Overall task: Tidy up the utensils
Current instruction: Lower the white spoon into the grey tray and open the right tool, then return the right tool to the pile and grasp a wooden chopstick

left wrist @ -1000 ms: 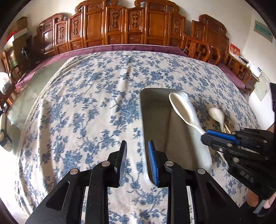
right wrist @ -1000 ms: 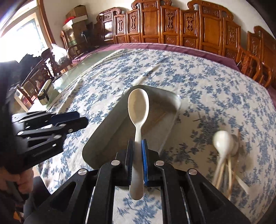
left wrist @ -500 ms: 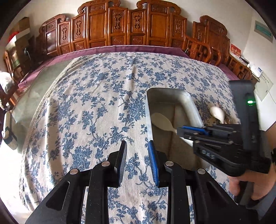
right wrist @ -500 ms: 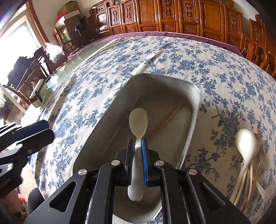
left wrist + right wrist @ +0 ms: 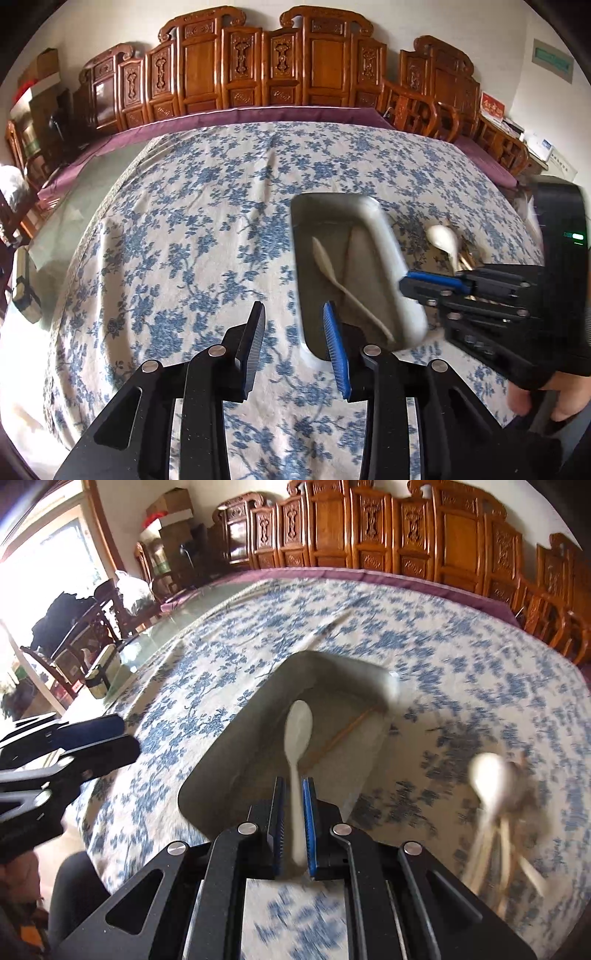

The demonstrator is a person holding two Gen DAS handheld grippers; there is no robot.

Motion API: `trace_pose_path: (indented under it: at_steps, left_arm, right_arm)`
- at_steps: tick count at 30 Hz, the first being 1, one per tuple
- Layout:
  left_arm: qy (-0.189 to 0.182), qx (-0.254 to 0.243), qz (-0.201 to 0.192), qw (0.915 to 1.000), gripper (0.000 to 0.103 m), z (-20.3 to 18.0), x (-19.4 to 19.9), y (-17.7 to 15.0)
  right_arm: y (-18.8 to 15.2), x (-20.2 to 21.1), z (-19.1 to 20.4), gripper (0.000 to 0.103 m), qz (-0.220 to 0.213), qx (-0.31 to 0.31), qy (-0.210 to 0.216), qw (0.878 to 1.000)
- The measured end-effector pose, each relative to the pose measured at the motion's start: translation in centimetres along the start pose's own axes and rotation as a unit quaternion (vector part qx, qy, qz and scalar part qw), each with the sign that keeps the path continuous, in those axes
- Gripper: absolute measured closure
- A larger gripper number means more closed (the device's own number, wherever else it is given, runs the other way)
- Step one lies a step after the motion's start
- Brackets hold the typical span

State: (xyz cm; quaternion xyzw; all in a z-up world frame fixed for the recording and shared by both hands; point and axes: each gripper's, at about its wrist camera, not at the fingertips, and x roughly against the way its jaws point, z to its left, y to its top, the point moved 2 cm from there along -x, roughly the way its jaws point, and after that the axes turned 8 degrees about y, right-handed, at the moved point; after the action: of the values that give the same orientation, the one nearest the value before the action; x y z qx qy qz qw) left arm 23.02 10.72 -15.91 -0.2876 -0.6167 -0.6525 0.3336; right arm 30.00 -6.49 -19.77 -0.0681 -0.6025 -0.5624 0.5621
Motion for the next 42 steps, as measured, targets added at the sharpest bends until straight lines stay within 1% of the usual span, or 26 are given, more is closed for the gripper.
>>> trace_pose_path:
  at_steps: [3, 6, 8, 10, 13, 17, 21, 25, 27, 34, 42]
  left_arm:
    - [-0.008, -0.008, -0.005, 0.9999, 0.072, -1.4, 0.6, -0.1]
    - [-0.018, -0.018, -0.009, 0.9997, 0.072, -3.3, 1.1, -0.1]
    - [-0.024, -0.022, -0.012, 0.9994, 0.072, -4.5, 1.4, -0.2]
    - [-0.034, -0.025, -0.012, 0.9990, 0.072, -6.0, 1.5, -0.3]
    - [-0.044, -0.033, -0.013, 0.9984, 0.072, -7.9, 1.6, -0.7]
    - [-0.054, -0.050, -0.015, 0.9972, 0.072, -10.7, 1.5, -1.0]
    - [-0.059, -0.062, -0.015, 0.9962, 0.072, -12.8, 1.1, -0.8]
    - [-0.064, -0.074, -0.011, 0.9951, 0.071, -14.7, 0.4, -0.7]
    - [-0.067, -0.077, -0.009, 0.9947, 0.066, -15.2, 0.0, -0.7]
    - [-0.076, -0.081, 0.006, 0.9938, 0.066, -16.8, -2.1, -1.2]
    - [-0.077, -0.084, 0.029, 0.9930, 0.066, -17.8, -4.5, -2.1]
  right_arm:
    - [-1.4, 3.1, -1.3, 0.092, -0.012, 0.000, -0.012, 1.000]
    - [-3.0, 5.5, -2.8, 0.092, -0.022, 0.000, -0.032, 0.999]
    - [-4.5, 7.2, -4.6, 0.092, -0.028, -0.007, -0.051, 0.998]
    - [-5.8, 8.1, -6.2, 0.085, -0.029, -0.018, -0.062, 0.998]
    - [-7.8, 8.6, -8.7, 0.081, -0.026, -0.040, -0.075, 0.996]
    - [-9.1, 8.1, -11.3, 0.081, -0.026, -0.070, -0.078, 0.994]
    - [-8.9, 7.0, -12.8, 0.081, -0.032, -0.090, -0.071, 0.993]
    - [-8.3, 5.8, -14.2, 0.081, -0.027, -0.091, -0.067, 0.993]
    - [-8.0, 5.0, -14.7, 0.081, -0.022, -0.091, -0.065, 0.994]
    - [-8.0, 3.0, -16.9, 0.081, -0.009, -0.106, -0.053, 0.993]
    - [-7.3, 2.2, -17.6, 0.081, -0.012, -0.130, -0.023, 0.991]
